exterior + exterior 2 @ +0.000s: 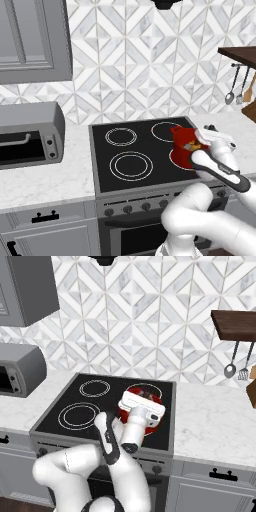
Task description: Put the sweet potato and lemon in the pot. Retrieve the spatula and lightly stir the vegetables in the pot.
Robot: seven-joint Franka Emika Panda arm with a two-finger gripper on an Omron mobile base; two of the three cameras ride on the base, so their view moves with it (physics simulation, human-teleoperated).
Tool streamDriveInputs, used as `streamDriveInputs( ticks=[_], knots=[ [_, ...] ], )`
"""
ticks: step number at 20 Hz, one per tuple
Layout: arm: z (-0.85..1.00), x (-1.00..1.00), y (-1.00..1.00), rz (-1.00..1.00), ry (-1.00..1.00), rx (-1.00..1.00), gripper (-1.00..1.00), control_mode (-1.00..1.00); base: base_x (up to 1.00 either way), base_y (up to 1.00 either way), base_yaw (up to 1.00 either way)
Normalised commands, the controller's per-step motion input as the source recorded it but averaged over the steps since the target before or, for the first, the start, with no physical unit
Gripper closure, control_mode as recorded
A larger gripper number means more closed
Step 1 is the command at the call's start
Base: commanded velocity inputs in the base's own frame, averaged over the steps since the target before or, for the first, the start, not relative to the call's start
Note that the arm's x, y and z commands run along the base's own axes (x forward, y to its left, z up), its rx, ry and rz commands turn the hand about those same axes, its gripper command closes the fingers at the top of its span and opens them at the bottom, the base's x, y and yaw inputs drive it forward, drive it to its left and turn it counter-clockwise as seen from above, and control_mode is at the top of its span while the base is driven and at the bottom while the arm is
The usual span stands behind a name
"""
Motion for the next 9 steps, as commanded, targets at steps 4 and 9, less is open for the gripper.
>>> streamDriveInputs(
  ticks=[4,9],
  knots=[
    [0.42,-0.36,0.00,-0.01,0.05,0.00,1.00,-1.00,0.00,0.00,0.00],
    [0.99,-0.09,0.00,-0.09,0.14,0.00,1.00,-1.00,0.00,0.00,0.00]
  ],
)
